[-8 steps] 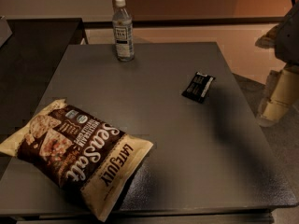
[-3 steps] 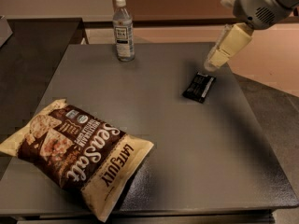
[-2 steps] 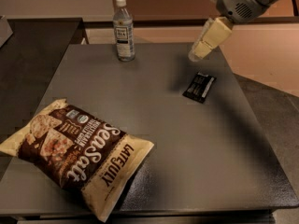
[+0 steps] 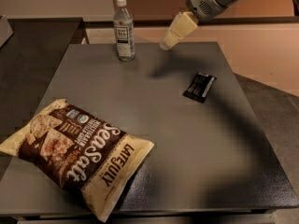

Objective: Move blue plastic bottle near brown chip bag

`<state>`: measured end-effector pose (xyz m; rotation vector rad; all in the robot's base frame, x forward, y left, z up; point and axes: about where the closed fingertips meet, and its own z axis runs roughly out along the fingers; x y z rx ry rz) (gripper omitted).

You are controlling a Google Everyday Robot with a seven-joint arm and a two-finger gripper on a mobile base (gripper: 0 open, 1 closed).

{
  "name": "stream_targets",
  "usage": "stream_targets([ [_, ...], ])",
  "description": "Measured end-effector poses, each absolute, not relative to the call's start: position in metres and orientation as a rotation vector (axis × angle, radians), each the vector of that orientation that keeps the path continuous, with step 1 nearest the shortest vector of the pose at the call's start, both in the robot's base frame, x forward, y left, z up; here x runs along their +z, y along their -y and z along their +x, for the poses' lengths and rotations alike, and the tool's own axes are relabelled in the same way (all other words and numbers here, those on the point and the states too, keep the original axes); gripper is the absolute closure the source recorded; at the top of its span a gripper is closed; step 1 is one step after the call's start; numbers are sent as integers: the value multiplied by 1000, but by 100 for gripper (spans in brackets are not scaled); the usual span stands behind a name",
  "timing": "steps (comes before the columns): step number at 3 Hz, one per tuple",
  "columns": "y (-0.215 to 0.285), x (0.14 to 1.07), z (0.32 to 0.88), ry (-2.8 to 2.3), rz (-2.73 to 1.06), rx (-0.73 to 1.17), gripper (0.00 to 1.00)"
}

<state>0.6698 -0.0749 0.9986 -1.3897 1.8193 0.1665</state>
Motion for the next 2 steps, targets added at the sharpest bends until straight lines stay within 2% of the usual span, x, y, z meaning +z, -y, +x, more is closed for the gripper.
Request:
stream_targets([
  [2,16,984,726,-1827,-1278,339,0],
])
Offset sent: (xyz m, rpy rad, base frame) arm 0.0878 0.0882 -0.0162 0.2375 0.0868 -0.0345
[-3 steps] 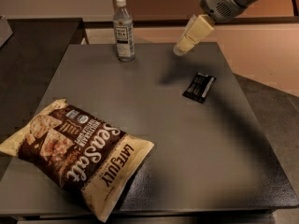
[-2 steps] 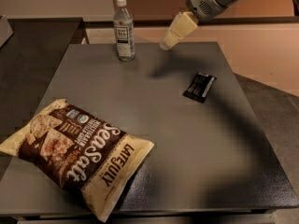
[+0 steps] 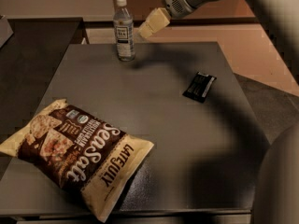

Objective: Move blue plastic bottle near brown chip bag

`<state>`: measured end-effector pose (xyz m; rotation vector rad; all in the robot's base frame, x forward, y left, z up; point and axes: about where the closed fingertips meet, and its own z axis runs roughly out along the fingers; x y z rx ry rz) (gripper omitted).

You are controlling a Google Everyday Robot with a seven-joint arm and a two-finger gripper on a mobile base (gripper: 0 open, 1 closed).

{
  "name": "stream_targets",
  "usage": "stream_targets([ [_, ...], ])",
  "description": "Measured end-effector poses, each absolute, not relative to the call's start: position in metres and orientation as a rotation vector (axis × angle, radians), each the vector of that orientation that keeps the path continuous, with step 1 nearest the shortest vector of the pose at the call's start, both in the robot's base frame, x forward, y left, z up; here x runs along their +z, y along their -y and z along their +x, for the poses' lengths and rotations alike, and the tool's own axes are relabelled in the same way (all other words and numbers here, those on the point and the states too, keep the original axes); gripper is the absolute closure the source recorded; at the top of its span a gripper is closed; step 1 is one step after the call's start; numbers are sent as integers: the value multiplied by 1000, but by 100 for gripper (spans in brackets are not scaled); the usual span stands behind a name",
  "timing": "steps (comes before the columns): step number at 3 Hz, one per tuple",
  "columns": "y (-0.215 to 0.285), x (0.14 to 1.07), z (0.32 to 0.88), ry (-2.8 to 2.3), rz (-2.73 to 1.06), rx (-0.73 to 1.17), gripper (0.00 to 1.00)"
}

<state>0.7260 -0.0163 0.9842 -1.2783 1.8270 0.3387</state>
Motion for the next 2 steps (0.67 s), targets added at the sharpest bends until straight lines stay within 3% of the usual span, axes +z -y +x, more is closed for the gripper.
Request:
stream_targets([
  [2,-24,978,754,-1772,-1109,462,0],
])
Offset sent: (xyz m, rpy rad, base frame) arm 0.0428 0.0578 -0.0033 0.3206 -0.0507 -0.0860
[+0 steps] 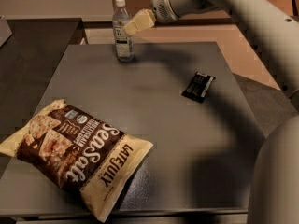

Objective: Move blue plastic bottle near brown chip bag

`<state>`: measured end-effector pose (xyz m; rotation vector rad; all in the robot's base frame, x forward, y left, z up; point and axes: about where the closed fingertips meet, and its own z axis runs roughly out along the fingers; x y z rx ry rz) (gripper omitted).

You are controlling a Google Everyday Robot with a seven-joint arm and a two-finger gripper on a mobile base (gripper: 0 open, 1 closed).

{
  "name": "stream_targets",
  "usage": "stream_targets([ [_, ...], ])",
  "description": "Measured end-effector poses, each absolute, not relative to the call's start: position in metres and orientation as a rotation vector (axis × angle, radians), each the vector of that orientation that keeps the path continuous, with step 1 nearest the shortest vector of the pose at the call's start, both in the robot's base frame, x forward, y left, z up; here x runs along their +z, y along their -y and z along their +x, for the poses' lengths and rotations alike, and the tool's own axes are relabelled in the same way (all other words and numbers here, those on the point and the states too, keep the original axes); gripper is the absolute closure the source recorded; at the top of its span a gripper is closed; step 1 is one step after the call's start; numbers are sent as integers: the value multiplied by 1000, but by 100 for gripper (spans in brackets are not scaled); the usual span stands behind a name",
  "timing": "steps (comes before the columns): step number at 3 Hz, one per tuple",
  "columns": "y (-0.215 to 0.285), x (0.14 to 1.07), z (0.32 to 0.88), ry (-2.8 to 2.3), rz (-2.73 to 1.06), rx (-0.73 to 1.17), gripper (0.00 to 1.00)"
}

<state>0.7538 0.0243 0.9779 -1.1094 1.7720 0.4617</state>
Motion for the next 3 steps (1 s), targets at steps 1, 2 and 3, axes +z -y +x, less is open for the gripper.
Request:
stream_targets([
  [1,-40,978,766,-1723,-1058,508,0],
  [2,-52,979,776,-1695,-1037,540,0],
  [3,-62,976,784,-1695,-1039,562,0],
])
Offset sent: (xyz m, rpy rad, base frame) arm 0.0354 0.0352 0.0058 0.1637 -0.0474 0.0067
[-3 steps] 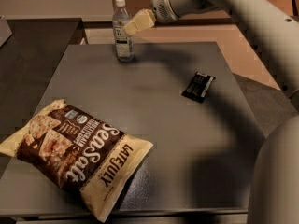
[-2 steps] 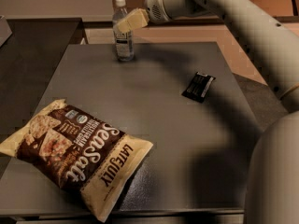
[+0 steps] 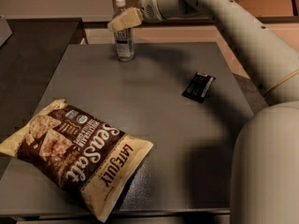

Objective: Move blue plastic bottle near brown chip bag

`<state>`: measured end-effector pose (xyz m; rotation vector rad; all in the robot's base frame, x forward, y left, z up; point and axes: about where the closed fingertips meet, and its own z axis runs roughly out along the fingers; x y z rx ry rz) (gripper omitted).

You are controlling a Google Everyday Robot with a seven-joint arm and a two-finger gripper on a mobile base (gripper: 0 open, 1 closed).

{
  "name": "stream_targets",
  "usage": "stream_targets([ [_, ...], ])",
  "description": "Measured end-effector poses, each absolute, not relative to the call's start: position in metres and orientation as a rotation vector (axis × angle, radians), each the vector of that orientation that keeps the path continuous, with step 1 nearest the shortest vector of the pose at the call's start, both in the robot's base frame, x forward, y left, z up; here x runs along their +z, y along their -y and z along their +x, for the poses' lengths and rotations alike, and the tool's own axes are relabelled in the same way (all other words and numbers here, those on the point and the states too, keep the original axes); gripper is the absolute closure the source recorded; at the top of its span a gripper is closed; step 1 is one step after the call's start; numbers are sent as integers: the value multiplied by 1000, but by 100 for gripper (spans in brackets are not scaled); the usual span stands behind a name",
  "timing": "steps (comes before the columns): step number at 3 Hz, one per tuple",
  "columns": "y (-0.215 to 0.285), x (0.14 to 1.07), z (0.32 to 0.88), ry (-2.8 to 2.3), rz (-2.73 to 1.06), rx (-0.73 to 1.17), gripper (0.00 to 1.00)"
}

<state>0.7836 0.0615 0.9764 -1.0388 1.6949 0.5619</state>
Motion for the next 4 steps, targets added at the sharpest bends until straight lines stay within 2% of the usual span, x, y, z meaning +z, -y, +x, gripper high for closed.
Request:
stream_targets([
  [3,-67,953,782,-1774,-1057,599,0],
  [4,-65,954,788,-1778,-1042,603,8],
])
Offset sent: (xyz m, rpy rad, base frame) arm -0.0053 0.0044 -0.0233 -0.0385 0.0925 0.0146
